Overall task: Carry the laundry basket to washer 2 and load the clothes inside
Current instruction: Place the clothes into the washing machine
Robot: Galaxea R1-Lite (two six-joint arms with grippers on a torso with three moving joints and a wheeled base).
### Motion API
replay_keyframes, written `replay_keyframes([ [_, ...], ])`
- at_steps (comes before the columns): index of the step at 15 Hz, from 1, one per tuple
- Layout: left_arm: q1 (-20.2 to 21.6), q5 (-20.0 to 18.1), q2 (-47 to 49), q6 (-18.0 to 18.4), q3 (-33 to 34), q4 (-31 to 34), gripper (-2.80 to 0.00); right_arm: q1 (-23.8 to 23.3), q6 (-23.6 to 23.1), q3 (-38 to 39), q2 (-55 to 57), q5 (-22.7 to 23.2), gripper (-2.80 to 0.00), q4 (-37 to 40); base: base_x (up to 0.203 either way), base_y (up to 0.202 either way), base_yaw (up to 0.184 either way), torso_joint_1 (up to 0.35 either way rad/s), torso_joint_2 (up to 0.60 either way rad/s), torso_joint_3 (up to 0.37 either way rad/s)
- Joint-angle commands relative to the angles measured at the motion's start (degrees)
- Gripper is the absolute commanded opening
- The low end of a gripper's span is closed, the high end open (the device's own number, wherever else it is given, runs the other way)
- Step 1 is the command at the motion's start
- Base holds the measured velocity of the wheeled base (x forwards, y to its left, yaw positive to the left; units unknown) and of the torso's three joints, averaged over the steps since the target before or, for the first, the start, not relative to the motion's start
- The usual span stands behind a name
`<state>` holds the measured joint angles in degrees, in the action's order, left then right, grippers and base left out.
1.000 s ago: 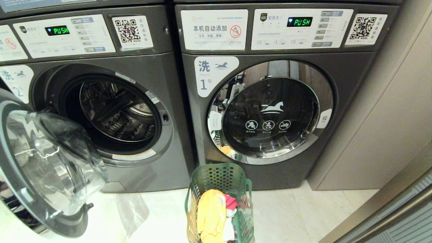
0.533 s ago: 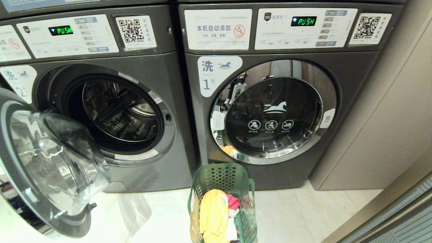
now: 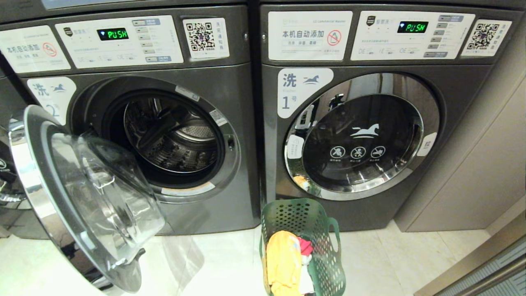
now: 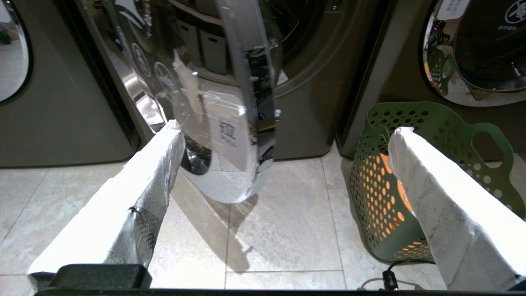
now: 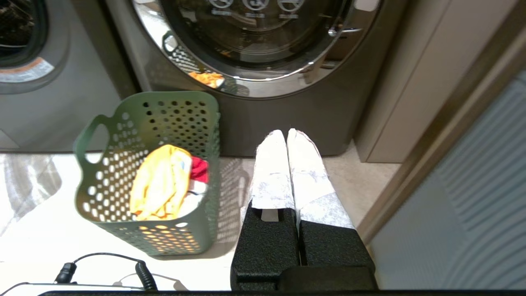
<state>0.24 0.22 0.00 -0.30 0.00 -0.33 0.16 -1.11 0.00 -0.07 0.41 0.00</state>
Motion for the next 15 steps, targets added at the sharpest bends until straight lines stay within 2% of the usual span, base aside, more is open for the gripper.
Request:
replay_keyframes([
  [1, 0.0, 0.0, 0.1, 0.0, 0.0, 0.0, 0.0, 0.0, 0.0, 0.1, 0.1, 0.0, -2.8, 0.0, 0.0, 0.19, -0.002, -0.002, 0.0, 0.004],
  [3, 0.0, 0.0, 0.1, 0.0, 0.0, 0.0, 0.0, 0.0, 0.0, 0.1, 0.1, 0.0, -2.8, 0.0, 0.0, 0.198, 0.0, 0.0, 0.0, 0.002],
  [4, 0.0, 0.0, 0.1, 0.0, 0.0, -0.1, -2.8, 0.0, 0.0, 0.1, 0.1, 0.0, -2.8, 0.0, 0.0, 0.193, -0.005, 0.002, 0.0, 0.002],
  [10, 0.0, 0.0, 0.1, 0.0, 0.0, 0.0, -2.8, 0.0, 0.2, 0.1, 0.1, -0.1, -2.8, 0.0, 0.0, 0.173, -0.002, 0.001, 0.0, 0.001],
  [15, 0.0, 0.0, 0.1, 0.0, 0.0, -0.1, -2.8, 0.0, 0.2, 0.1, 0.1, -0.1, -2.8, 0.0, 0.006, -0.001, -0.002, 0.001, 0.0, 0.0],
])
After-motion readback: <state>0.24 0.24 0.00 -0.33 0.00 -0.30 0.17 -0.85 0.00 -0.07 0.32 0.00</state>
